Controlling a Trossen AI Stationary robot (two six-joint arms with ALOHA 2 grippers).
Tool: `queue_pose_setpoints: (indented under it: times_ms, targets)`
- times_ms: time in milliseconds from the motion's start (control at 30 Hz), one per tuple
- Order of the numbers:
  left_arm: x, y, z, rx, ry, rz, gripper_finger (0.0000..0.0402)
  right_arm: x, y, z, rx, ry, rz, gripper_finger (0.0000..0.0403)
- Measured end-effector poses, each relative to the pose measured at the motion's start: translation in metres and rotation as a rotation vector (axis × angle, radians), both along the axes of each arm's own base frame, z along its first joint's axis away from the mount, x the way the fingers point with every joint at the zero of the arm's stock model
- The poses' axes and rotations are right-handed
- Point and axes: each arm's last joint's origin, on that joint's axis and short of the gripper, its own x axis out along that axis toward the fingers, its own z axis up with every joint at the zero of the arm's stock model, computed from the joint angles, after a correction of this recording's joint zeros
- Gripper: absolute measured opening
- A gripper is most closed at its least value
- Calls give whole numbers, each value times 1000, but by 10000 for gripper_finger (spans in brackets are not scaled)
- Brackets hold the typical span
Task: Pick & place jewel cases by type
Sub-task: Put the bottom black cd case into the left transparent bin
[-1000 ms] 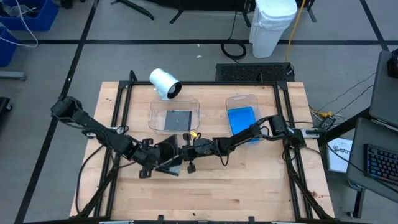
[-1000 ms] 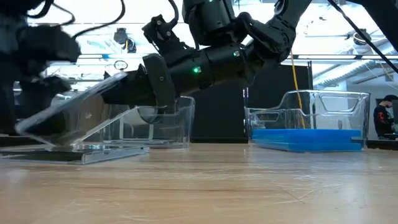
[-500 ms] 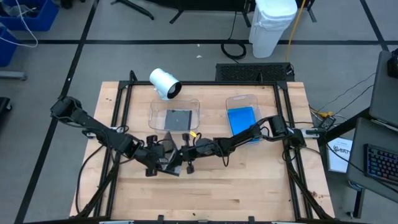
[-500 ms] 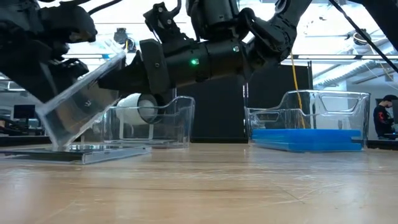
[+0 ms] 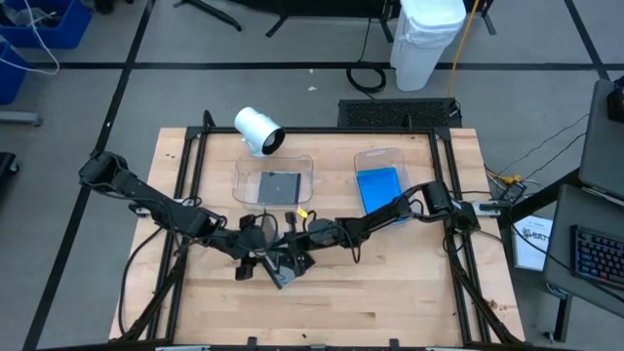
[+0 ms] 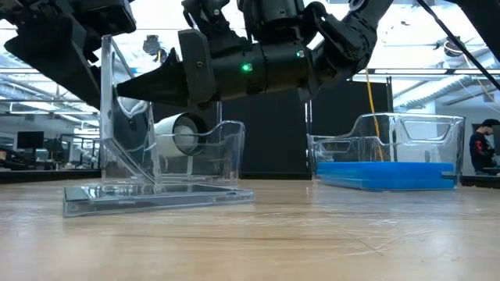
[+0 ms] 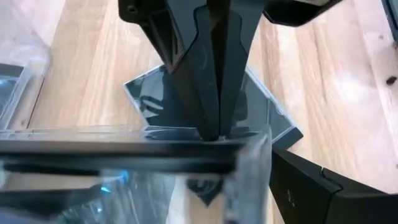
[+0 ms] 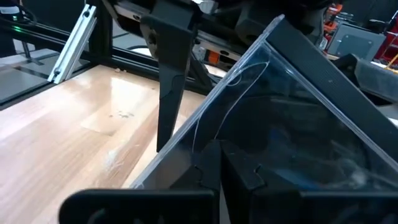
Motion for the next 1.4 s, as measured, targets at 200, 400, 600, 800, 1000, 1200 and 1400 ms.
queue_pose_setpoints:
  times_ms: [200, 400, 600, 800, 1000, 1200, 1400]
  targets:
    - [0, 0, 0, -32, 1, 34, 239, 0, 0, 0, 2, -1, 11, 0]
    - [2, 1, 1, -64, -7, 67, 239, 0, 0, 0, 2, -1, 10, 0]
    - [6, 4, 5, -205, 16, 133, 239, 0, -1, 1, 3, -6, 10, 0]
    - [9, 2, 13, -260, 24, 110, 239, 0, 0, 2, 5, -11, 17, 0]
    - [15, 7, 18, -357, 4, 160, 239, 0, 3, 3, 5, -23, 18, 0]
    - [18, 19, 17, -372, 3, 291, 236, 0, 1, 3, 1, -24, -5, 0]
    - [17, 26, 14, -341, 47, 290, 117, 0, 0, 1, -27, -12, -11, 0]
